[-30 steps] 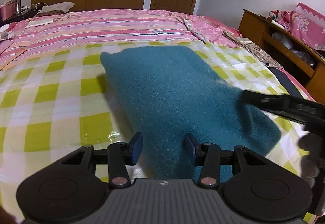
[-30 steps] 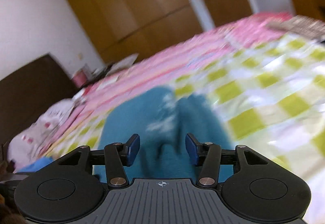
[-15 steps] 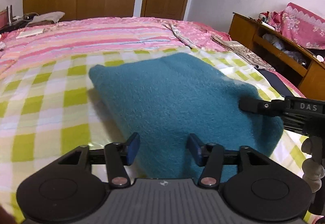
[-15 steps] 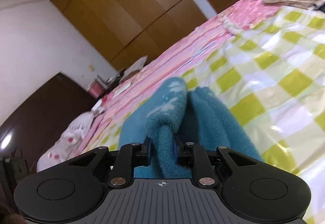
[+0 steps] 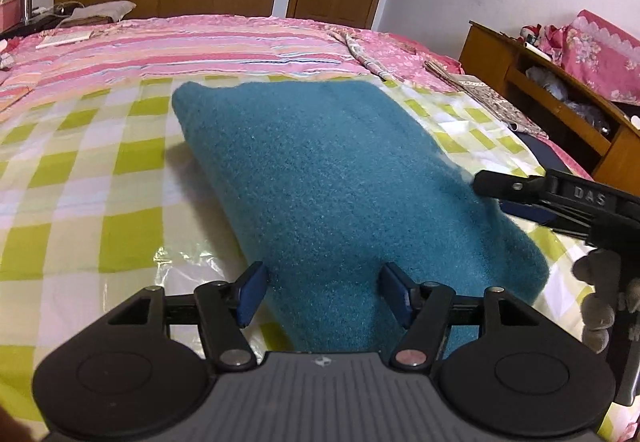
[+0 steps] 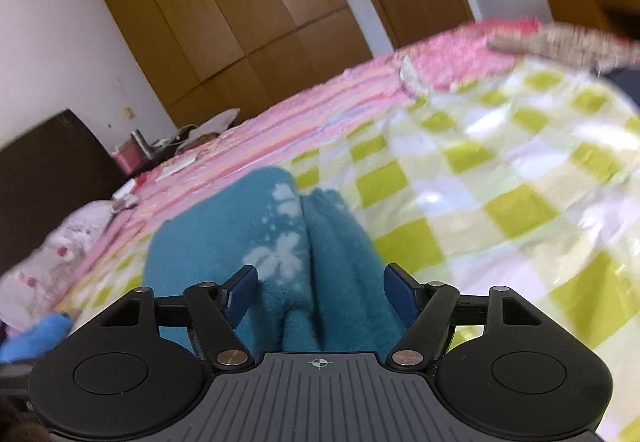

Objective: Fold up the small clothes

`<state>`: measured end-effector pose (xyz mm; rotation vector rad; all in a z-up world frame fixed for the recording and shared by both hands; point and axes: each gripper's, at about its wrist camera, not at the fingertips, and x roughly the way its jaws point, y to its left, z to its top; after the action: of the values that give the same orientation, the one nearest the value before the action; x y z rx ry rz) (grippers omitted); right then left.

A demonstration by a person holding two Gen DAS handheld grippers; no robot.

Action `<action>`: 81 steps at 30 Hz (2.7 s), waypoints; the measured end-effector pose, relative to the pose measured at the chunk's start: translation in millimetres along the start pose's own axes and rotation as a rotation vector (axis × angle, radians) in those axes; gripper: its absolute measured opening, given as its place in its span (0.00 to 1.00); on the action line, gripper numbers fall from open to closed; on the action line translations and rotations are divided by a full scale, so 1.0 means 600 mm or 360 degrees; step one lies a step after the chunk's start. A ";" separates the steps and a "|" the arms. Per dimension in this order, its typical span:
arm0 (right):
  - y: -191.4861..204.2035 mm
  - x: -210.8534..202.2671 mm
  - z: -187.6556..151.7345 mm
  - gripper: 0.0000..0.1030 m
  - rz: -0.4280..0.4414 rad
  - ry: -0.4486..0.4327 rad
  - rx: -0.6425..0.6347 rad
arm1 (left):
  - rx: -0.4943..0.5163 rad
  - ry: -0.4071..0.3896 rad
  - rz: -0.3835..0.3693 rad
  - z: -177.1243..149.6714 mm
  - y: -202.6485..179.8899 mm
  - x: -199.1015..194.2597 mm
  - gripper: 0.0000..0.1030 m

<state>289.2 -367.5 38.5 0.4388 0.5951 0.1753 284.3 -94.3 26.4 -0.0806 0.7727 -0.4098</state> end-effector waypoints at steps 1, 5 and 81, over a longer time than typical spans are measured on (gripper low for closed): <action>-0.003 0.008 0.000 0.69 0.0046 0.0048 0.0036 | 0.0013 -0.0003 0.0007 0.000 -0.002 -0.001 0.67; 0.006 0.011 -0.003 0.69 0.0062 0.0124 -0.0053 | 0.0102 -0.0028 0.0038 -0.009 -0.009 -0.017 0.66; 0.015 -0.046 0.030 0.36 -0.0215 -0.0023 -0.0182 | 0.0416 -0.0172 0.0132 -0.127 -0.085 -0.147 0.52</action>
<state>276.5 -373.6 69.6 0.2880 0.5952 0.0768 158.3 -101.2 41.3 0.1721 0.6088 -0.4208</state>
